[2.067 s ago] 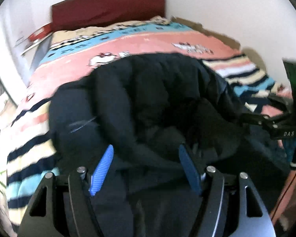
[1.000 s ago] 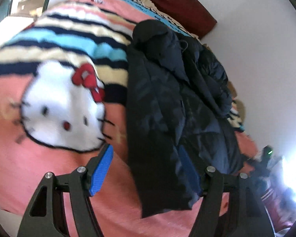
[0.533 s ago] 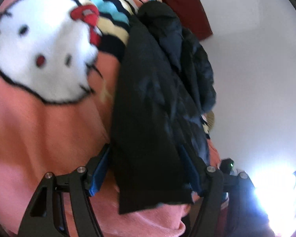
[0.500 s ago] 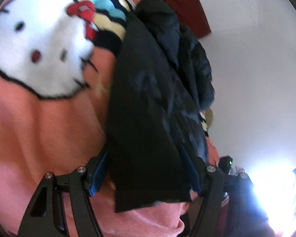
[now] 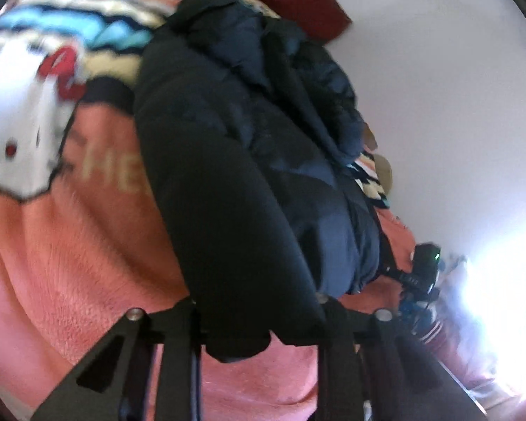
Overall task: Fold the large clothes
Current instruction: 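Grasp the folded jacket's edge with both tools and lift it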
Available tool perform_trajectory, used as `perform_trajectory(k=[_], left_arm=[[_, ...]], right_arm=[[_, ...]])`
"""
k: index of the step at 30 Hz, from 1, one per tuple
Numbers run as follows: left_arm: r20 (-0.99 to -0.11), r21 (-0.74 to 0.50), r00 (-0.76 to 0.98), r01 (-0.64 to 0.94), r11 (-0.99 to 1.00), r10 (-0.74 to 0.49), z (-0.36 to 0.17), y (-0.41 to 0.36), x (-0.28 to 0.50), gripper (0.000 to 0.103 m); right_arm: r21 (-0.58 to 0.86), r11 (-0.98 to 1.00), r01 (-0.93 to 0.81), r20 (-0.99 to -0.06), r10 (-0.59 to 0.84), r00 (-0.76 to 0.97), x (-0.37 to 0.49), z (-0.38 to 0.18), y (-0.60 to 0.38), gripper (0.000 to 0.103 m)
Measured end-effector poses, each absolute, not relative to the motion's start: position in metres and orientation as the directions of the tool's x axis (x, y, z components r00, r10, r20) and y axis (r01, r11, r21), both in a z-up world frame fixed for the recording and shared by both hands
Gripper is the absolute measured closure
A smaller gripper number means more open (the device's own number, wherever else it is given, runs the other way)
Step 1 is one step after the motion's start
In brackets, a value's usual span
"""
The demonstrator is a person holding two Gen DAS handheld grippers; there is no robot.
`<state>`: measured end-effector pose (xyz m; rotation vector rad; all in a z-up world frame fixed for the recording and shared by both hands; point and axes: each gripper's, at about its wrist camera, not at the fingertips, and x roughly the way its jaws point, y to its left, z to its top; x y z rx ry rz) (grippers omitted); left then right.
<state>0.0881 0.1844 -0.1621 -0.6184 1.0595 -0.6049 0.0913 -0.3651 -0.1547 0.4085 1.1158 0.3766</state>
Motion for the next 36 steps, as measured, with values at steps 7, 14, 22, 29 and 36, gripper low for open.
perform_trajectory(k=[7, 14, 22, 29, 36], left_arm=[[-0.517, -0.728, 0.42, 0.243, 0.641, -0.746, -0.094, 0.188, 0.101, 0.086], [-0.289, -0.864, 0.469, 0.249, 0.439, -0.834, -0.051, 0.215, 0.157, 0.086], [-0.351, -0.811, 0.559, 0.22, 0.542, -0.752, -0.006, 0.207, 0.255, 0.085], [-0.468, -0.769, 0.602, 0.082, 0.633, -0.646, -0.02, 0.185, 0.364, 0.082], [-0.654, -0.676, 0.525, -0.082, 0.732, -0.545, -0.086, 0.167, 0.47, 0.082]], right_arm=[[0.467, 0.858, -0.215, -0.709, 0.508, 0.489, 0.097, -0.097, -0.359, 0.087], [0.58, 0.785, -0.216, -0.535, 0.568, 0.626, 0.135, -0.037, -0.388, 0.087], [0.596, 0.793, -0.128, -0.49, 0.484, 0.725, 0.224, 0.007, -0.397, 0.086], [0.554, 0.832, -0.01, -0.544, 0.371, 0.753, 0.326, 0.006, -0.392, 0.085], [0.473, 0.875, 0.106, -0.67, 0.279, 0.688, 0.429, -0.036, -0.376, 0.085]])
